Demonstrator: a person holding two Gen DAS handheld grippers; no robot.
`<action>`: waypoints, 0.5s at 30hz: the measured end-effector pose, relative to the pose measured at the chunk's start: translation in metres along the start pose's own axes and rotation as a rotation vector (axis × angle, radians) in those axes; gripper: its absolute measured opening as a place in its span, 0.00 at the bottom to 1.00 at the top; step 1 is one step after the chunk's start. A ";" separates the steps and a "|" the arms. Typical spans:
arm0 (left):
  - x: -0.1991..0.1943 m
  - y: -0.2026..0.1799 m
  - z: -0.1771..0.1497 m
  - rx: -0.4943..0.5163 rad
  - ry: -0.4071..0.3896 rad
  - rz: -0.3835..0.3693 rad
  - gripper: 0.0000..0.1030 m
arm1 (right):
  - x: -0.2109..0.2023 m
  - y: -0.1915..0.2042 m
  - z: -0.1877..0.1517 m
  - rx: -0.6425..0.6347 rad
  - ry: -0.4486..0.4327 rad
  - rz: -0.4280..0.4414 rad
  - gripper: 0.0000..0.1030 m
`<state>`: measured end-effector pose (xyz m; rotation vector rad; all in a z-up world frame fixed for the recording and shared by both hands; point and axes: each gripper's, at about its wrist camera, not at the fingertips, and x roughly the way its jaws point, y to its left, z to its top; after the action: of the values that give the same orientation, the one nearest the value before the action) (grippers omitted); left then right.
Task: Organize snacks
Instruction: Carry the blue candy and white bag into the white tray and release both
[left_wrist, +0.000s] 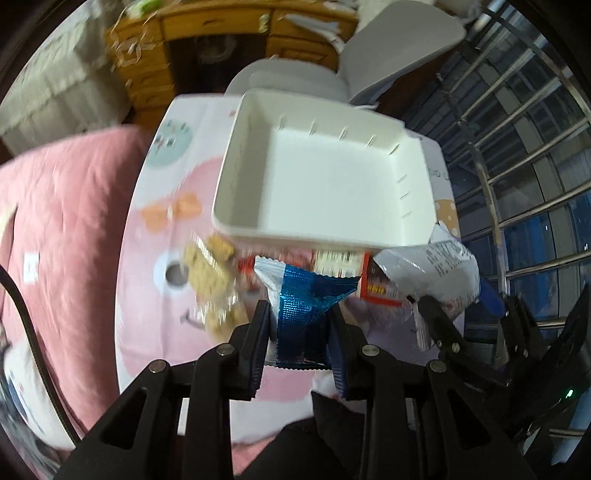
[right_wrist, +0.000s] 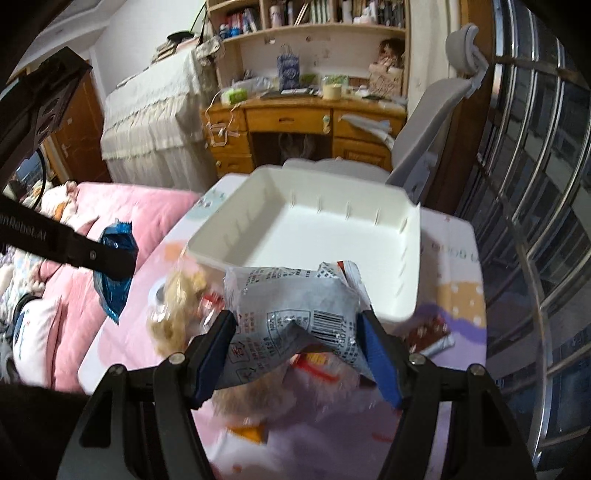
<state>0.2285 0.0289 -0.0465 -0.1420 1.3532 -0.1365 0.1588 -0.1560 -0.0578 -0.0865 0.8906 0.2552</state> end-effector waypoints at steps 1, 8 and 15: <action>-0.001 -0.003 0.006 0.017 -0.012 -0.002 0.27 | 0.002 -0.001 0.004 0.004 -0.009 -0.008 0.67; 0.004 -0.014 0.043 0.117 -0.085 -0.080 0.27 | 0.021 -0.020 0.037 0.059 -0.046 -0.068 0.67; 0.019 -0.016 0.071 0.187 -0.250 -0.137 0.27 | 0.036 -0.039 0.053 0.133 -0.062 -0.088 0.68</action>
<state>0.3018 0.0114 -0.0470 -0.0908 1.0756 -0.3482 0.2304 -0.1776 -0.0533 0.0054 0.8381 0.1151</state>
